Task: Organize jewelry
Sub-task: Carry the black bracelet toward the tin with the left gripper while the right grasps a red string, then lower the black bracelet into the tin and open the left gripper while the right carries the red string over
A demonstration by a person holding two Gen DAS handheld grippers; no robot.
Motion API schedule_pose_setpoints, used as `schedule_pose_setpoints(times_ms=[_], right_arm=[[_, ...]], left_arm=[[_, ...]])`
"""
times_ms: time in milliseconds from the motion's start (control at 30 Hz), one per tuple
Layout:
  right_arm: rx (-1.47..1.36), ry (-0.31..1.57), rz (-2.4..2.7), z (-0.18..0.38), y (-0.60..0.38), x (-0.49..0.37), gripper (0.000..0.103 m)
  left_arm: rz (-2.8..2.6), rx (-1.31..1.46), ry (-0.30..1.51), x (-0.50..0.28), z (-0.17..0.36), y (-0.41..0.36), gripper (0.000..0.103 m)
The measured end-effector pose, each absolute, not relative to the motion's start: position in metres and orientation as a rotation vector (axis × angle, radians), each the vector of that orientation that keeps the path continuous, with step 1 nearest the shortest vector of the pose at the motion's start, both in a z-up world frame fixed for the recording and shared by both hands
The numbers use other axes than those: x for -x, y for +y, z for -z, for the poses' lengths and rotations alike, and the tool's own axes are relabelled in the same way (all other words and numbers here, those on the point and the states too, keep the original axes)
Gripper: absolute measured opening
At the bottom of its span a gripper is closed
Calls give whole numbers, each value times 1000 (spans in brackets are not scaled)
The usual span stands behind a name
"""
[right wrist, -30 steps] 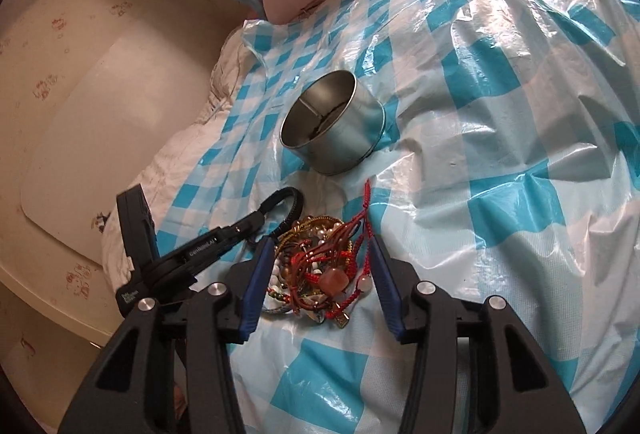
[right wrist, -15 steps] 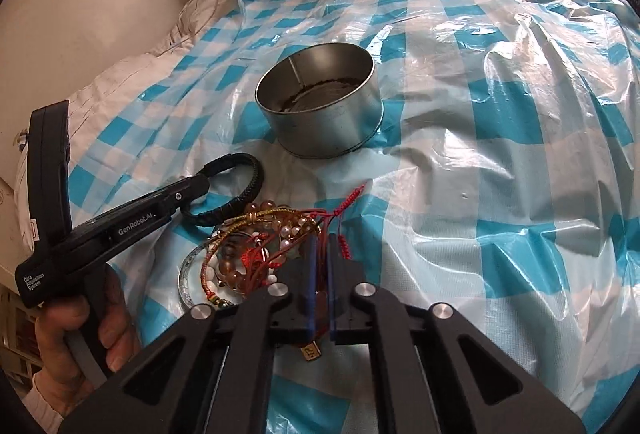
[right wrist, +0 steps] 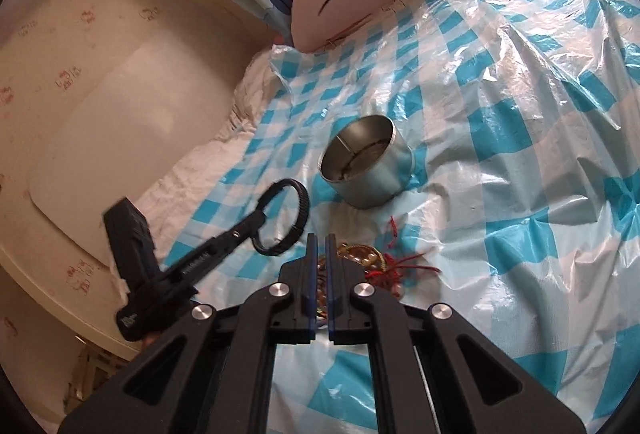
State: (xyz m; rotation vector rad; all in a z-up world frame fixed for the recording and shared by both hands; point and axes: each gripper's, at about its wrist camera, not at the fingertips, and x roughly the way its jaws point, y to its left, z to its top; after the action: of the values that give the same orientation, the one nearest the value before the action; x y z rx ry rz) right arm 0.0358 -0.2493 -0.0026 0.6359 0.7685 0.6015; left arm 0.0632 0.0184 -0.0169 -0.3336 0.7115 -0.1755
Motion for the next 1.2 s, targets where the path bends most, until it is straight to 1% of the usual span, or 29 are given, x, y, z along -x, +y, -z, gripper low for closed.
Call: schedule_pose_setpoints(times_ms=[100,200,233,267,300,333,367,433,500,567,600,633,700,767,867,1000,1200], right_arm=[[-613,769,-586,-7,-251,-39,4],[-517,842,-500,-3,-247,-41,5],[-481,882,-471,2,-244,-42,10],[-446,916,-441,9,-241,-41,21],[-406,928,-407,14,-238,-39,53],[-354,931,-375,20,-235,-37,67],[-294,943,-340,25,-230,-38,67],[-253,967,-277,37,-231,-44,67],[-301,1007,-252,50,-237,-55,67],[-319,1022,-274,59,-239,-61,49],[-341,1025,-312,62,-241,-62,19],[-399,1024,-357,63,-244,-61,4],[-538,988,-457,62,-254,-57,4],[-723,892,-590,57,-269,-49,4],[-832,771,-682,40,-281,-39,4],[-846,690,-724,15,-284,-37,4],[-839,633,-734,-10,-276,-45,4]], left_arm=[[179,332,710,-63,16,17,8],[167,328,720,-65,18,18,8],[163,329,720,-65,18,19,8],[161,332,723,-65,19,19,8],[158,333,727,-65,19,20,8],[157,332,729,-66,20,20,8],[157,332,730,-66,20,20,8],[158,328,730,-65,20,20,8],[159,324,731,-66,21,20,8],[160,320,734,-66,21,19,8],[161,318,734,-66,21,19,8],[162,318,734,-66,22,19,8],[164,320,732,-66,22,19,8],[167,321,731,-65,21,18,8],[173,320,726,-65,21,17,8],[178,314,716,-64,18,15,8],[173,300,702,-61,14,13,8]])
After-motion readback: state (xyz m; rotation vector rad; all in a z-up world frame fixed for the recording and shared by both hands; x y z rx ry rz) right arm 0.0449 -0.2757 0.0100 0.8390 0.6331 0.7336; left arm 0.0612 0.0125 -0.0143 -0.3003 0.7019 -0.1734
